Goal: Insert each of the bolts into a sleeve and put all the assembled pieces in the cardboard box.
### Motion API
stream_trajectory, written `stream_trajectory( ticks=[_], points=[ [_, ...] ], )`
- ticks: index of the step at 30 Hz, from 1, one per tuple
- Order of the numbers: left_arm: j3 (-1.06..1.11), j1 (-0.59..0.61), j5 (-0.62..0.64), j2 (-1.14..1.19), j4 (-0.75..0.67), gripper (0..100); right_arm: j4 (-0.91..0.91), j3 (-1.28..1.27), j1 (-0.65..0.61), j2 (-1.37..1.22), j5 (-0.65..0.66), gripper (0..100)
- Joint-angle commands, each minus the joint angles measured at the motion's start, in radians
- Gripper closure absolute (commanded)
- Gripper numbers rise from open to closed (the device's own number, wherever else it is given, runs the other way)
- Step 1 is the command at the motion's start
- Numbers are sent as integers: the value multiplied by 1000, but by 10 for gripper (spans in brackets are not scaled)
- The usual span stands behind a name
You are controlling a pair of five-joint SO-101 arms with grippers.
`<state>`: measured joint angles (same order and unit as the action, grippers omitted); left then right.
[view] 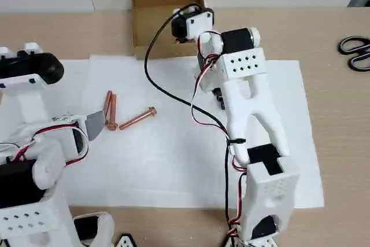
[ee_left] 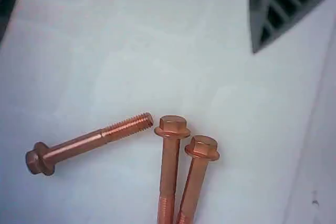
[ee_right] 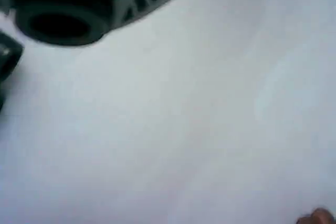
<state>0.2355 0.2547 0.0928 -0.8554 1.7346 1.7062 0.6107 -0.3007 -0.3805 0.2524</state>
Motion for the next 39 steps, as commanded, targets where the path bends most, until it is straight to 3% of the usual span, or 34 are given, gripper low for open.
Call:
stream_trajectory(
  ticks=[1,12,18,34,39],
  points=[
    [-36,-2,9,-11,15,717,27,-69,16,67,-43,994],
    [-36,3,9,-11,15,717,-143,-391,15,58,-63,989],
    [-36,3,9,-11,15,717,-257,-534,16,58,-63,889],
    [-36,3,9,-11,17,717,-249,-615,15,58,-100,865],
    [-36,3,9,-11,17,717,-340,-712,15,58,-98,865]
  ],
)
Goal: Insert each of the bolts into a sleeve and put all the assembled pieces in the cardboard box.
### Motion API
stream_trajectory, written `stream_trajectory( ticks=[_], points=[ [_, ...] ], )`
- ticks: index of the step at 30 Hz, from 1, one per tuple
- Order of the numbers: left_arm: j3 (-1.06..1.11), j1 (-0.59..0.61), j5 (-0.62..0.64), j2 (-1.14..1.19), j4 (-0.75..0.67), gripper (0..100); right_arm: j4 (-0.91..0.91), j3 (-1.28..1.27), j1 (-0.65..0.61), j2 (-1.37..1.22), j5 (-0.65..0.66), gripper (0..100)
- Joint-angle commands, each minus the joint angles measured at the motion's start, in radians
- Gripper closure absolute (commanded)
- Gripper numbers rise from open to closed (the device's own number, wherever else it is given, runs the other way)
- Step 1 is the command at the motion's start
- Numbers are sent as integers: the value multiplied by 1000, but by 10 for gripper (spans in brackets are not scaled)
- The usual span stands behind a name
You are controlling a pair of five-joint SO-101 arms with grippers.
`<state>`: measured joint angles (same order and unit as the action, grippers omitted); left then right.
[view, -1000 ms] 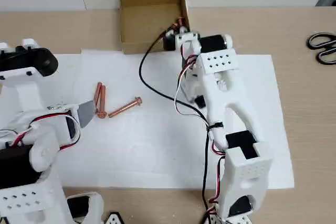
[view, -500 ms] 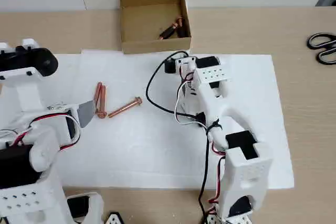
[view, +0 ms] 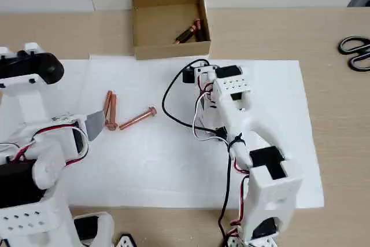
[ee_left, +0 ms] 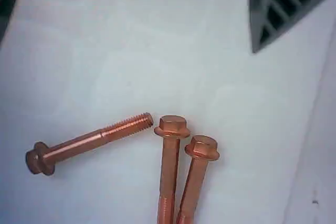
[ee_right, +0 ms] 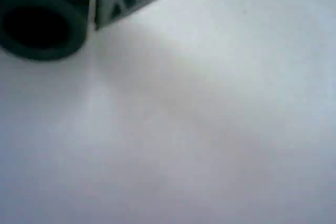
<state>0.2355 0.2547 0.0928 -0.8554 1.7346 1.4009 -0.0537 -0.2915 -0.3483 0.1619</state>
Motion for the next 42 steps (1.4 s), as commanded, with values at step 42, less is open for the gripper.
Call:
stream_trajectory(
  ticks=[42],
  points=[
    [-400,-279,-560,1094,-132,790,134,-38,12,582,72,992]
  ],
)
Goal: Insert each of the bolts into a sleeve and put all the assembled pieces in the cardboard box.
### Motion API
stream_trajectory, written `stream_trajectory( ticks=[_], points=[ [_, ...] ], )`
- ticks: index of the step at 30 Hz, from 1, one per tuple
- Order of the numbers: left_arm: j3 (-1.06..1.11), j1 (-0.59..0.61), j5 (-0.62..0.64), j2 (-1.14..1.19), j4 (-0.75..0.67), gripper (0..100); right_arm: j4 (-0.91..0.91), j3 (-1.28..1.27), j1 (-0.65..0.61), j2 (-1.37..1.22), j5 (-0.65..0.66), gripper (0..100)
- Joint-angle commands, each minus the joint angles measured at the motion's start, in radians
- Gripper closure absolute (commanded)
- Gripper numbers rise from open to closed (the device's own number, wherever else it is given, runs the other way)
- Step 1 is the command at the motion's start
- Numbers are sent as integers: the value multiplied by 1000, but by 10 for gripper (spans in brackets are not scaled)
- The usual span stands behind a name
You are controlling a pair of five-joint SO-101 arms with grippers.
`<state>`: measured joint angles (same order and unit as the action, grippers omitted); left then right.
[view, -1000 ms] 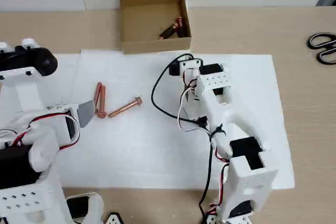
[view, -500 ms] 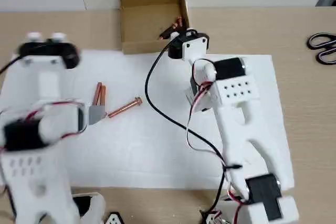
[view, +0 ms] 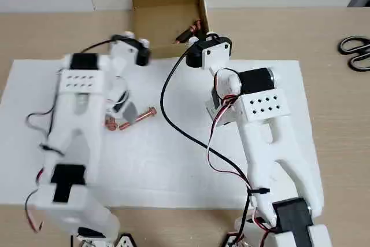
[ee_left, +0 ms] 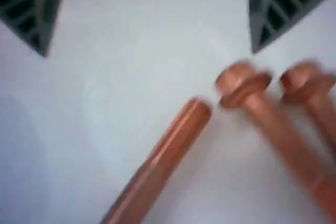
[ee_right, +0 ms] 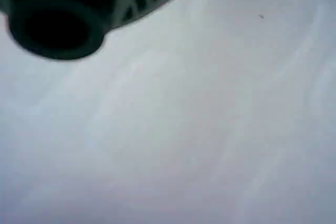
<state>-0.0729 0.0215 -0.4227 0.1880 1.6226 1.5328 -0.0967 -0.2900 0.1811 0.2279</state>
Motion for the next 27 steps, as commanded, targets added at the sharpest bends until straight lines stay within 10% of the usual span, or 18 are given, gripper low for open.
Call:
stream_trajectory(
  ticks=[1,27],
  points=[
    [-119,-61,-55,80,-20,790,4,5,10,53,6,992],
    [-427,-110,-83,506,-55,892,-1,5,12,51,8,992]
  ],
)
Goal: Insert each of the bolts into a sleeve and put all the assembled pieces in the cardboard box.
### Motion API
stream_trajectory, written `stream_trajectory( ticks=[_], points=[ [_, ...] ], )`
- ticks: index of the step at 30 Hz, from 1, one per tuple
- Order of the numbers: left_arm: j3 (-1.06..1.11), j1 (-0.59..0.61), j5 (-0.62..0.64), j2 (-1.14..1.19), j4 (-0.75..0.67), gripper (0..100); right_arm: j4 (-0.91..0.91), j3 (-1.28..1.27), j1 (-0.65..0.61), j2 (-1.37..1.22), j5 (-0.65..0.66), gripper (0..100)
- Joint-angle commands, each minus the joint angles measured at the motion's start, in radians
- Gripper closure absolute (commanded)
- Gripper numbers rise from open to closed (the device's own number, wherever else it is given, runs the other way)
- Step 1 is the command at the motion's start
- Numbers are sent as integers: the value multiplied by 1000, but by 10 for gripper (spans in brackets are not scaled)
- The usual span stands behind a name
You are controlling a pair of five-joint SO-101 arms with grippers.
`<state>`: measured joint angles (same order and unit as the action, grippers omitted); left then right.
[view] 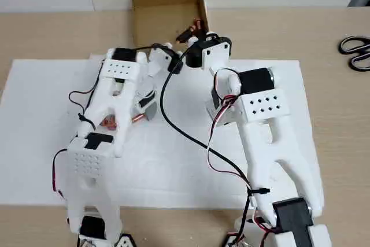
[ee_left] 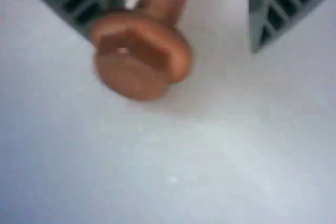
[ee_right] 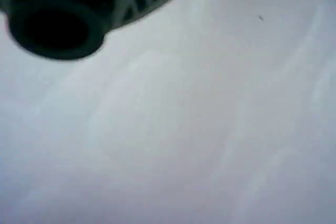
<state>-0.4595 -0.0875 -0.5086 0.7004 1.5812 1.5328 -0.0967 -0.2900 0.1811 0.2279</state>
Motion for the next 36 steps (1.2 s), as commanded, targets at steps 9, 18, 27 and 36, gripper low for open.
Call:
stream_trajectory(
  ticks=[9,18,27,36],
  points=[
    [-44,-37,3,-15,31,991,-1,5,12,51,8,992],
    [-208,-74,38,-15,172,994,-1,5,12,53,8,992],
    [-361,-69,262,-91,173,994,7,9,10,62,11,992],
    [-355,-91,448,-512,172,994,56,11,10,128,12,992]
  ],
)
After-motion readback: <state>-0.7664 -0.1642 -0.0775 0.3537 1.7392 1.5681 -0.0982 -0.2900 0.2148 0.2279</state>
